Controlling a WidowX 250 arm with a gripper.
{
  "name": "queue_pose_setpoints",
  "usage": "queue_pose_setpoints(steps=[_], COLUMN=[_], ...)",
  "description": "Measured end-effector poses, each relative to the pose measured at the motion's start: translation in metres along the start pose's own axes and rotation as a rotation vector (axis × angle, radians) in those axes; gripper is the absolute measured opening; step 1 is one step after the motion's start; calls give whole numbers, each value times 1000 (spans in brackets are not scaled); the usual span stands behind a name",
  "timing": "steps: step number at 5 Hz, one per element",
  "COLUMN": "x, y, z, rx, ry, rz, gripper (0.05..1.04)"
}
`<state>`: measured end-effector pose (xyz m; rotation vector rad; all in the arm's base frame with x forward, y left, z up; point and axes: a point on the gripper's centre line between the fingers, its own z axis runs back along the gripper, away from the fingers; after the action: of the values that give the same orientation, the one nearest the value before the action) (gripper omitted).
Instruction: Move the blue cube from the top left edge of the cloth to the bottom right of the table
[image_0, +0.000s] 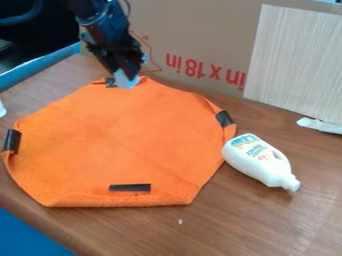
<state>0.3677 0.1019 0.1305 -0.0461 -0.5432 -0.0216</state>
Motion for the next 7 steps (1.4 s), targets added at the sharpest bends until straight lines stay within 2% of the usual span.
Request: queue_pose_setpoints(steps=[2,3,4,5,6,7], x=[-42,-66,-87,-96,-112,-113], y=[-80,-123,-152,-167,-185,-208], z=[16,25,24,17,-12,-16], rx=[-181,-245,-283,-283,-300,-309], ry=[66,98,141,147,223,214], rz=[-223,-341,-419,-456,-470,-519], gripper=[441,441,441,441,441,441])
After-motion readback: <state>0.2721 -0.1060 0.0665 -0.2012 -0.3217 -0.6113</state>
